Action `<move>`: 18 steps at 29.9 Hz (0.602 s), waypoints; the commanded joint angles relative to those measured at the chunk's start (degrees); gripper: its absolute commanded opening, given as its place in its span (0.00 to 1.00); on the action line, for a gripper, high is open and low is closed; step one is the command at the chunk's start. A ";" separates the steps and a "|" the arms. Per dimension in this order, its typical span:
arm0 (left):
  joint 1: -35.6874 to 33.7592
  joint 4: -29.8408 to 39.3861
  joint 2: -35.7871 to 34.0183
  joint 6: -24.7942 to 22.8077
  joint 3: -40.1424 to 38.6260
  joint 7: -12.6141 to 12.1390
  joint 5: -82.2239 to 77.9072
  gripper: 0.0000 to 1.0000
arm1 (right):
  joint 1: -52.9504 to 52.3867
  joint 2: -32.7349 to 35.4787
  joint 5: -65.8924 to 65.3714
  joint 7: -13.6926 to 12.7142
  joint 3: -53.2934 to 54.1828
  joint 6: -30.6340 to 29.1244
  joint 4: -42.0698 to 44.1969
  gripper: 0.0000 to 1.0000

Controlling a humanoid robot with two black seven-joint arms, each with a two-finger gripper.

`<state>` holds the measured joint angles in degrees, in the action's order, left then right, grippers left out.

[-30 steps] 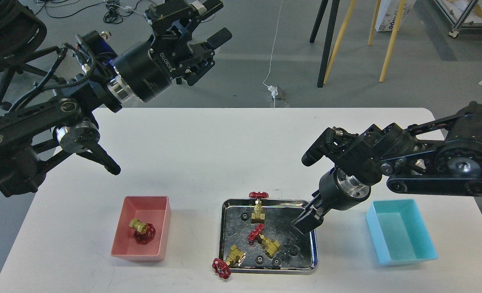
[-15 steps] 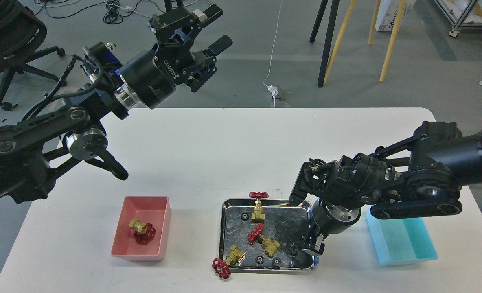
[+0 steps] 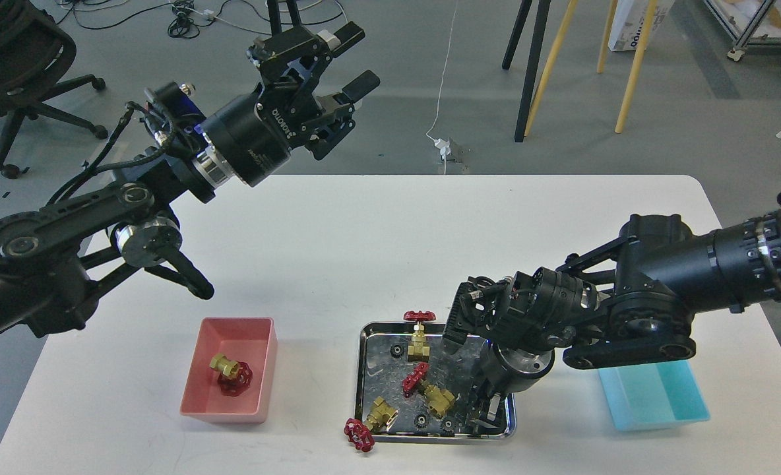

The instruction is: Place valve in pink box and gear in blue box

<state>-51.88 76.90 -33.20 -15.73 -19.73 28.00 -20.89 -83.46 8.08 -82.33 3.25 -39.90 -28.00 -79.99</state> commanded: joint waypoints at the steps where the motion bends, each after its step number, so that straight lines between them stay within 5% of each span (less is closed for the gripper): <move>1: 0.29 -0.09 0.07 -0.01 0.04 0.00 -0.03 0.63 | 0.84 -0.69 0.06 0.00 -0.97 0.00 2.03 0.57; 18: 1.17 -0.44 0.33 -0.01 -0.04 0.00 -0.03 0.63 | 1.54 -3.68 0.68 0.00 -1.14 0.00 3.26 0.57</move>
<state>-50.83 76.46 -32.85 -15.73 -19.78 28.01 -20.92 -82.21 4.68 -81.63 3.25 -40.98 -28.00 -77.26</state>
